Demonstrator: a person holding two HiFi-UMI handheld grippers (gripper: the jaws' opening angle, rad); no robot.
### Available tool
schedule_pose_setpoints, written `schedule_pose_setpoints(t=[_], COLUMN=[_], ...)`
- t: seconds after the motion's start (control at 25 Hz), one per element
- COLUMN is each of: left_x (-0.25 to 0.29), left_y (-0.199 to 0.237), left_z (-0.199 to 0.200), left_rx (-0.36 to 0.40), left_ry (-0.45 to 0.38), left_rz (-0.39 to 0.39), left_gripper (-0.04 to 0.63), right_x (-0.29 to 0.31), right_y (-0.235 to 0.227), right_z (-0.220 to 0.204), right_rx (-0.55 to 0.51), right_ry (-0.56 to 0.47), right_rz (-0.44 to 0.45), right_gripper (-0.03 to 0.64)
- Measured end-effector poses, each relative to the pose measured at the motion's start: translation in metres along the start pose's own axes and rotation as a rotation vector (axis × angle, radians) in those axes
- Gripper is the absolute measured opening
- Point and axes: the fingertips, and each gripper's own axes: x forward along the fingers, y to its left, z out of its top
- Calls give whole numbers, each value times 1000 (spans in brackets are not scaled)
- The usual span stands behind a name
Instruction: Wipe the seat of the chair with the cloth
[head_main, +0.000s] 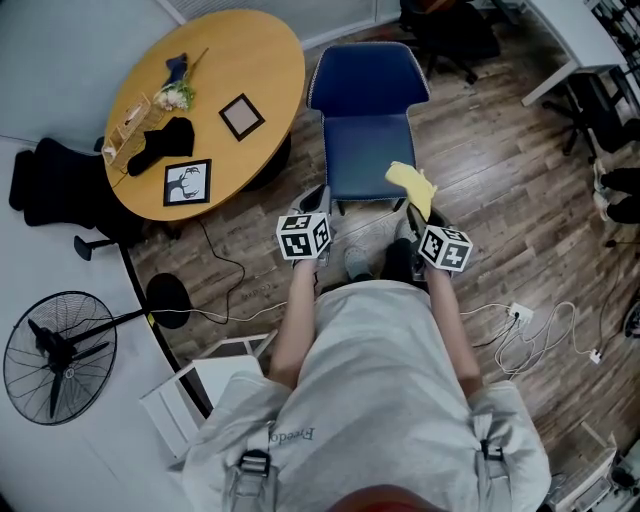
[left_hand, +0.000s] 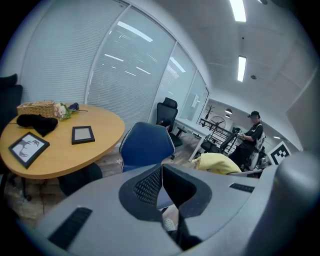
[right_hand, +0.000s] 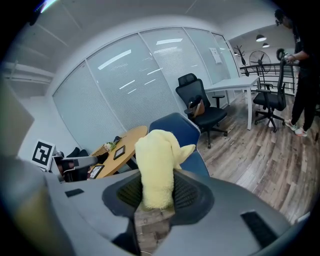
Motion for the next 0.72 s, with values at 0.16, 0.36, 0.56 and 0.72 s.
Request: schedule_pose_setpoints(t=[0.16,0.36,0.56,0.72], left_x=[-2,-2,-4,-3], left_y=[1,0,6,4], left_z=[3,6,9,13], left_rx=[0,11,0,10], left_ry=[-23,-41,-45,-51], left_rz=[15,28,45,43], left_gripper=[28,28,28,28], right_x=[0,4,8,10], right_y=[-2,-3,1,2], right_z=[2,1,3,7], right_rx=[-1,4,-4,-10], right_ry=[-6,-6,0,-9], right_rz=[2,18,31,42], right_gripper=[146,146,146,146])
